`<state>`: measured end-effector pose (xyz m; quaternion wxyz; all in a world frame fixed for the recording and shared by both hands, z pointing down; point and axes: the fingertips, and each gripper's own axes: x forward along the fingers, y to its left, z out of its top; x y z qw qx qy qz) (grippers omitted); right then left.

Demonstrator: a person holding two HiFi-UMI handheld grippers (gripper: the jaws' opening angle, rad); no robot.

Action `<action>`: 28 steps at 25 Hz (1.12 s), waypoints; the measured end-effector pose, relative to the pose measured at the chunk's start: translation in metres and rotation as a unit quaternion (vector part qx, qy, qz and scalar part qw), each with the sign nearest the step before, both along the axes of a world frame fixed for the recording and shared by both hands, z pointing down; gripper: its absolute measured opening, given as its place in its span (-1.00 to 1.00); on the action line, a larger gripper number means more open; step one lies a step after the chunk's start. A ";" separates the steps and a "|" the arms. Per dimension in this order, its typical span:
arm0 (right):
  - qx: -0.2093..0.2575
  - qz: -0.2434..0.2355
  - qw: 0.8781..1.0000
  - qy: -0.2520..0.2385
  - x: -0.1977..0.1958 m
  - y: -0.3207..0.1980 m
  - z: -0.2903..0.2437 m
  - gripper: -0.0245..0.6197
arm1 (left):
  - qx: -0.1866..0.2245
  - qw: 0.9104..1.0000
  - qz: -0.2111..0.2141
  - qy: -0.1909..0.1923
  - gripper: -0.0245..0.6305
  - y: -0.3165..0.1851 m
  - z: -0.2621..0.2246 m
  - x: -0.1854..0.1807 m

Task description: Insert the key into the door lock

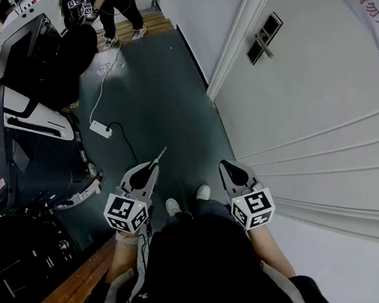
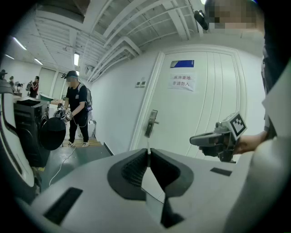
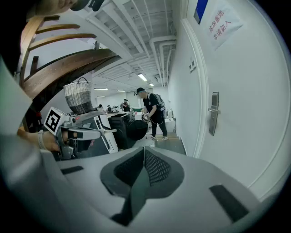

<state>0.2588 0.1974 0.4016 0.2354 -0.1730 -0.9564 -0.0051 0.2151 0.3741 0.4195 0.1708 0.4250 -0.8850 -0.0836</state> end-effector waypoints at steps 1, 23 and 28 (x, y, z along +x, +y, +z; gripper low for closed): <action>0.000 0.000 1.000 0.000 0.000 0.000 -0.001 -0.87 | 0.000 1.000 -0.001 0.000 -0.85 0.001 -0.002 0.000; -0.062 0.015 0.998 -0.021 -0.044 -0.152 0.000 -0.87 | -0.037 0.999 0.017 -0.014 -0.85 -0.168 -0.016 -0.060; -0.068 0.026 0.997 -0.016 -0.072 -0.182 0.012 -0.87 | -0.052 0.998 0.021 -0.013 -0.85 -0.195 -0.003 -0.093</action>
